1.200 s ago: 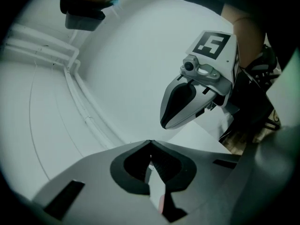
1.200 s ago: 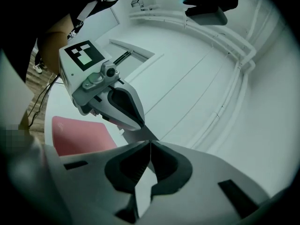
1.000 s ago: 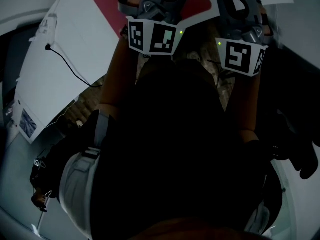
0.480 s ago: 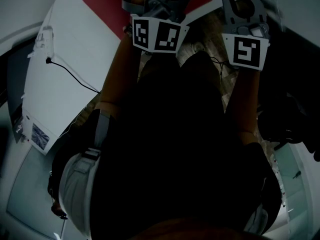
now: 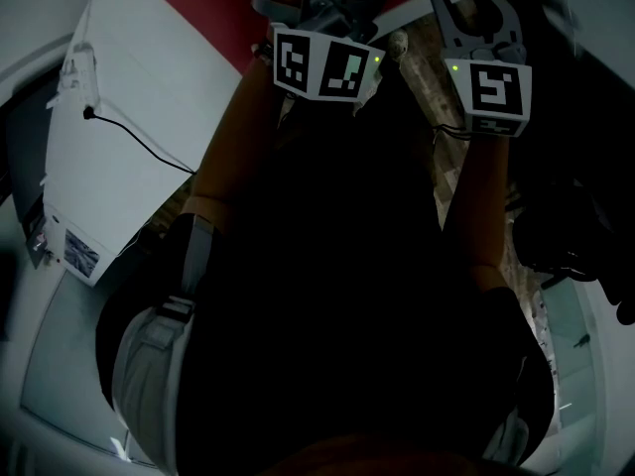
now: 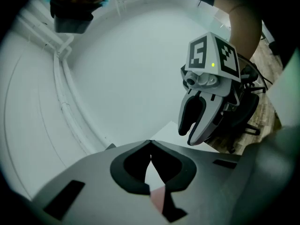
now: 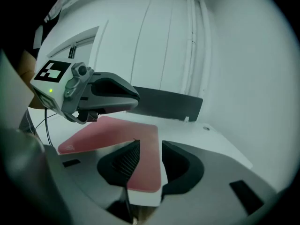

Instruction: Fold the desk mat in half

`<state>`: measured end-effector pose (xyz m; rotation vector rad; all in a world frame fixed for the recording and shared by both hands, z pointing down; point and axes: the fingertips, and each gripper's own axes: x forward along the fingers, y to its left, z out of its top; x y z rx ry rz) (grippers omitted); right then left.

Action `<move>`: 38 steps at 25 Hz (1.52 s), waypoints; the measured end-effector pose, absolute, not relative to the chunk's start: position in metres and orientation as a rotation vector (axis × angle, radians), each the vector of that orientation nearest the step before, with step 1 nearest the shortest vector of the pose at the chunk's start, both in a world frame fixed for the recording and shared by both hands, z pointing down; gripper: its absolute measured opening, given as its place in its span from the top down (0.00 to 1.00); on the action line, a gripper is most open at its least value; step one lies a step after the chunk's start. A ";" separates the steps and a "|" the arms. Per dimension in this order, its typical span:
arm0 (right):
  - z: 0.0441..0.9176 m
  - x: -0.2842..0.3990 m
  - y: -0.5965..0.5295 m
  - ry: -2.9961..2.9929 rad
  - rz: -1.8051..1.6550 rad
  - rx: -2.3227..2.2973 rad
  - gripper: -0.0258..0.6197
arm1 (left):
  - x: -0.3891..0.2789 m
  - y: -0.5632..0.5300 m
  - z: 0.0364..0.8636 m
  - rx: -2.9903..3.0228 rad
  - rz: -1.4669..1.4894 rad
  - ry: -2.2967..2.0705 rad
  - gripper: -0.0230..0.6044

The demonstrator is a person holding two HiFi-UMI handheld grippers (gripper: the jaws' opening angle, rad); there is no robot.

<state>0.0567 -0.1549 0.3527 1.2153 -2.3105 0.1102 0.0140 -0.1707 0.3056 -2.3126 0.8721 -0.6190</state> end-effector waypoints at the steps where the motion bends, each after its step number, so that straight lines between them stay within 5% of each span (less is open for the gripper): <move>1: 0.362 0.059 -0.156 -2.308 0.154 1.217 0.71 | 0.015 -0.172 0.312 -2.320 -0.625 0.874 0.94; 20: 0.495 0.083 -0.175 -2.157 0.582 1.152 0.65 | 0.030 -0.197 0.415 -2.465 -0.772 0.888 0.94; 38: 0.535 0.091 -0.178 -2.063 0.781 1.143 0.65 | 0.017 -0.203 0.455 -2.520 -0.842 0.935 0.94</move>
